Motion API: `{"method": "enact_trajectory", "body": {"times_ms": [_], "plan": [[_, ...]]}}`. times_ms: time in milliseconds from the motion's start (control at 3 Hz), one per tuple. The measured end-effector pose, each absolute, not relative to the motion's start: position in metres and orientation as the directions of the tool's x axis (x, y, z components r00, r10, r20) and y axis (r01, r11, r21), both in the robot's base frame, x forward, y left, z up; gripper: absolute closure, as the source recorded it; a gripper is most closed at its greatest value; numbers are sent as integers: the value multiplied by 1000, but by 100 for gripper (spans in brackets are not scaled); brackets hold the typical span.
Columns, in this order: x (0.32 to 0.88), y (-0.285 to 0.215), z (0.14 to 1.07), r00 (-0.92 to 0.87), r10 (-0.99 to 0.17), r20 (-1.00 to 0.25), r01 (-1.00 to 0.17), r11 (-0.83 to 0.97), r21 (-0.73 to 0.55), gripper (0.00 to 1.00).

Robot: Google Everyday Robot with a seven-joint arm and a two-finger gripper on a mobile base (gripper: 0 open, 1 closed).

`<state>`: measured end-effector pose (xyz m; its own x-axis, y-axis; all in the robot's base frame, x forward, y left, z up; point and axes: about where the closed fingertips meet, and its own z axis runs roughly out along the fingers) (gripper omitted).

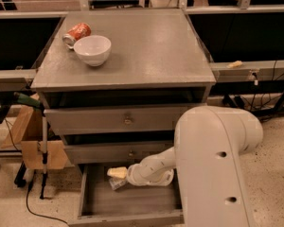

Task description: Pick blue plastic bottle from bottom drawer and place on counter

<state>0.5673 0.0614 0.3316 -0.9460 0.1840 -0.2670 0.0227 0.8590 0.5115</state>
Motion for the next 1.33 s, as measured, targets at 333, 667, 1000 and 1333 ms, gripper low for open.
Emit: {"method": "enact_trajectory", "body": {"times_ms": [333,667,1000,1333], "plan": [[567,92,309,-969,119,-215,-16,844,536,0],[565,117,290,-983,67,-171,-46,811,583,0],[567,135,274,-990,55,-129,-42,759,649,0],[574,141,257,-991,93,-95,4,740,673,0]]}}
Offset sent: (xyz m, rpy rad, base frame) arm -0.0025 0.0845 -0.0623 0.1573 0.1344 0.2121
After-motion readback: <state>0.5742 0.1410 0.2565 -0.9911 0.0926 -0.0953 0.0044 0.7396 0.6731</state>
